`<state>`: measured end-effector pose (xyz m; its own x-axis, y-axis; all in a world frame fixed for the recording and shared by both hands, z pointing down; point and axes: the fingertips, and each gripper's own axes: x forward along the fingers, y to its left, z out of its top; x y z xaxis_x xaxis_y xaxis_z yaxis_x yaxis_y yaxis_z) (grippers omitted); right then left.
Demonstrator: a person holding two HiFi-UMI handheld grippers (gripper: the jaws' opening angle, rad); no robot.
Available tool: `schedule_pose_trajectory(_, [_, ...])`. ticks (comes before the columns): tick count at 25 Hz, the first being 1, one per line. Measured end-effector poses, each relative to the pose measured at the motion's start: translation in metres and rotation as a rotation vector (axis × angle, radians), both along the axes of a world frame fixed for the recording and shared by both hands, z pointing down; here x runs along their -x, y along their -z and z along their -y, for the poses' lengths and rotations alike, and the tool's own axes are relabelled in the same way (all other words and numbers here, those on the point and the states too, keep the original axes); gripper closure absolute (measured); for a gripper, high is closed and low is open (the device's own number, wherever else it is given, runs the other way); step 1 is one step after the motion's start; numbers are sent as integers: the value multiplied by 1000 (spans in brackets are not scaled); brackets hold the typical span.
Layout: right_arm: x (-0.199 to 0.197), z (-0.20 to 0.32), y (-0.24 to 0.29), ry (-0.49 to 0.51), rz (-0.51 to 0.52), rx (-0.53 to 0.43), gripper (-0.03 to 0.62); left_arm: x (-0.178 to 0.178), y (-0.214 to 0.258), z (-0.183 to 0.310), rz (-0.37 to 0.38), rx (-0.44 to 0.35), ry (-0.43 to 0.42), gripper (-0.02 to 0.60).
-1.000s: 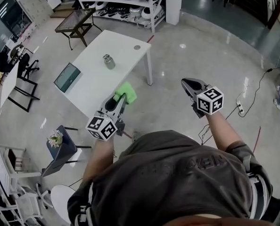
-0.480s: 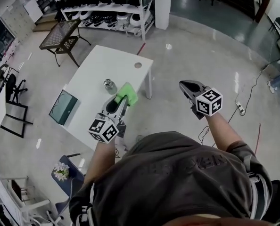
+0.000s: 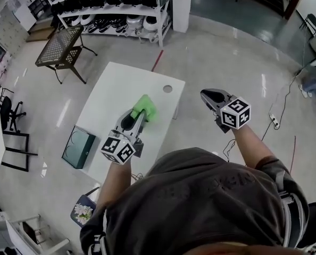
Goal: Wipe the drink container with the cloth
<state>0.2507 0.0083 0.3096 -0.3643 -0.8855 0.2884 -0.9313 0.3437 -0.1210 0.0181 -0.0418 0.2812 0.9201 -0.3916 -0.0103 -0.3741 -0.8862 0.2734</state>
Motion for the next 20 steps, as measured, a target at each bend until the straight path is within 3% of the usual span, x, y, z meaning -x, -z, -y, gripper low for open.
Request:
schedule_pose_trajectory(7, [-24, 48, -17, 58, 33, 19, 572, -16, -19, 32, 36, 36, 61, 485])
schedule_pose_trajectory(16, [-85, 96, -23, 293, 44, -5, 544, -78, -15, 37, 60, 36, 285, 485])
schedule_pose_trajectory(20, [-95, 113, -32, 354, 50, -7, 525, -91, -15, 40, 60, 50, 337, 485])
